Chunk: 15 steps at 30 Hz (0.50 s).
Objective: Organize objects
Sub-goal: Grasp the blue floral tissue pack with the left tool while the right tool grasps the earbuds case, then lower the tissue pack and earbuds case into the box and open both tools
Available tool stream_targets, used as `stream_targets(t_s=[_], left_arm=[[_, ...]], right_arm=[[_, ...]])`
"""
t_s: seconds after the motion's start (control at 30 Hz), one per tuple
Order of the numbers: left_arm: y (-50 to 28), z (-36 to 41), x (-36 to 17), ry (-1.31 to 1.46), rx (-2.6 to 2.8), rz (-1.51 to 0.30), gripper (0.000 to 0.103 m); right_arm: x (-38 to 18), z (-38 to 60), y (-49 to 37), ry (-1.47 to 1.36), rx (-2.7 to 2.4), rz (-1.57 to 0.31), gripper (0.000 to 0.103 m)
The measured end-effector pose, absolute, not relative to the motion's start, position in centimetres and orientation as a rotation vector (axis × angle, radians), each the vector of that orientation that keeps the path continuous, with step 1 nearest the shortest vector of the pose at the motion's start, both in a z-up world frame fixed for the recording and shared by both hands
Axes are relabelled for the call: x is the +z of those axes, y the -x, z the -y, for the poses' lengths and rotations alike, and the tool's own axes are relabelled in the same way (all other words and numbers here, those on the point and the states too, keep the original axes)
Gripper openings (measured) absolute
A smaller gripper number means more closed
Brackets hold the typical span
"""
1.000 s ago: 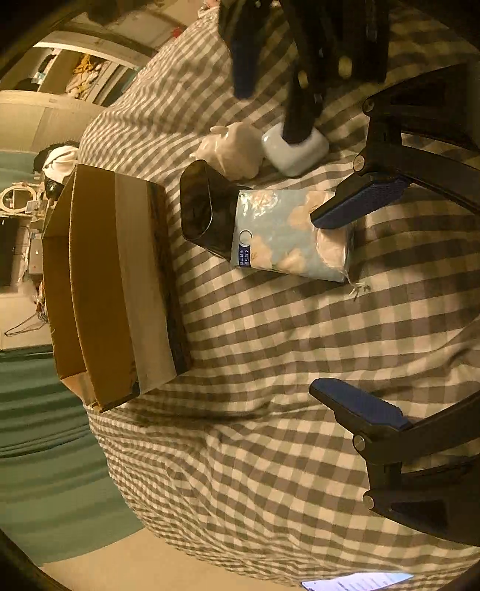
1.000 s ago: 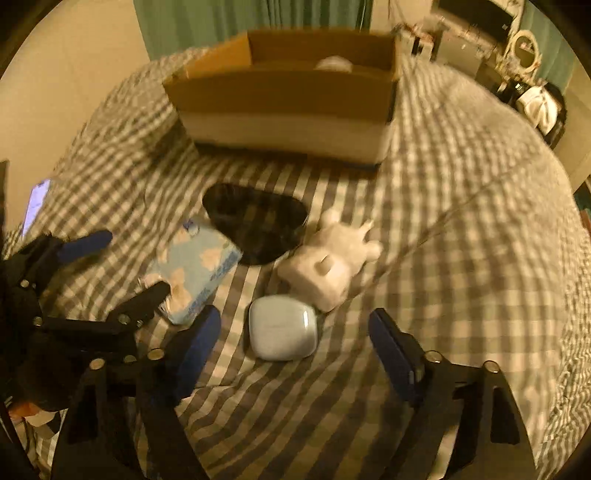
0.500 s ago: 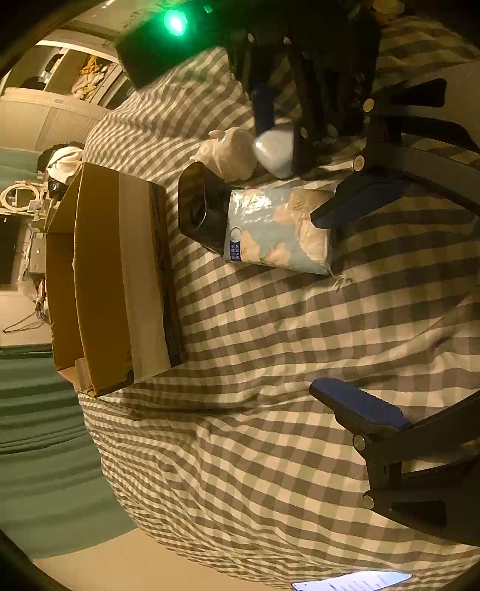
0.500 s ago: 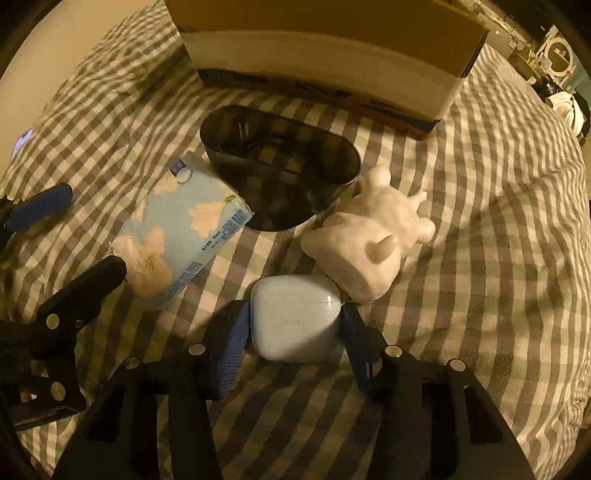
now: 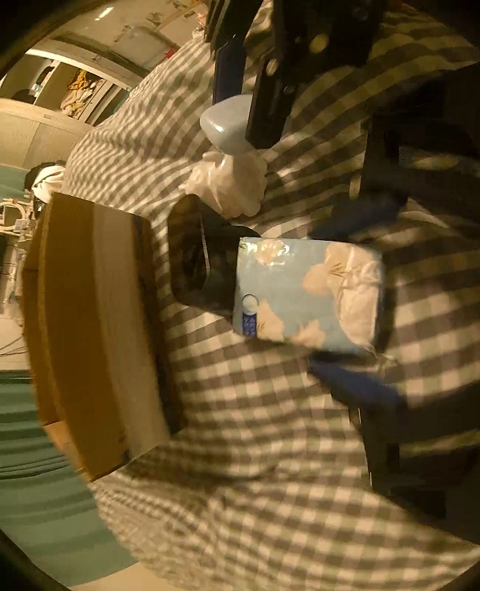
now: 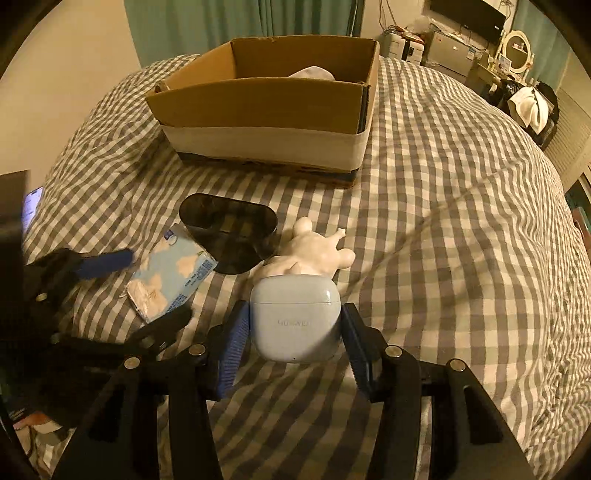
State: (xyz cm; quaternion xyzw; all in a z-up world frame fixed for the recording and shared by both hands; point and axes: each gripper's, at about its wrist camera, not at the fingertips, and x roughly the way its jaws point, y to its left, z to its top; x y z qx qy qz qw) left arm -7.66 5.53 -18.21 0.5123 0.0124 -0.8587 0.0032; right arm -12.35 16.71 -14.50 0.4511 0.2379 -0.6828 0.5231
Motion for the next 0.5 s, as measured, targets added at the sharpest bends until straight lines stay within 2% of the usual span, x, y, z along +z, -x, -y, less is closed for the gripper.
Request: stream_targets(t_s=[0.23,0.5], left_arm=[[6.6,-5.0,-16.8,-1.568,-2.697,-0.094,0.054],[4.1,-4.6,-11.9,-1.437,-2.731,-0.061,0.054]], right_arm=[[-14.3,-16.2,12.0,-1.063,-1.626,-0.555,0.050],[-11.4,-17.3,11.0,-1.019,-1.646,-0.503,0.050]])
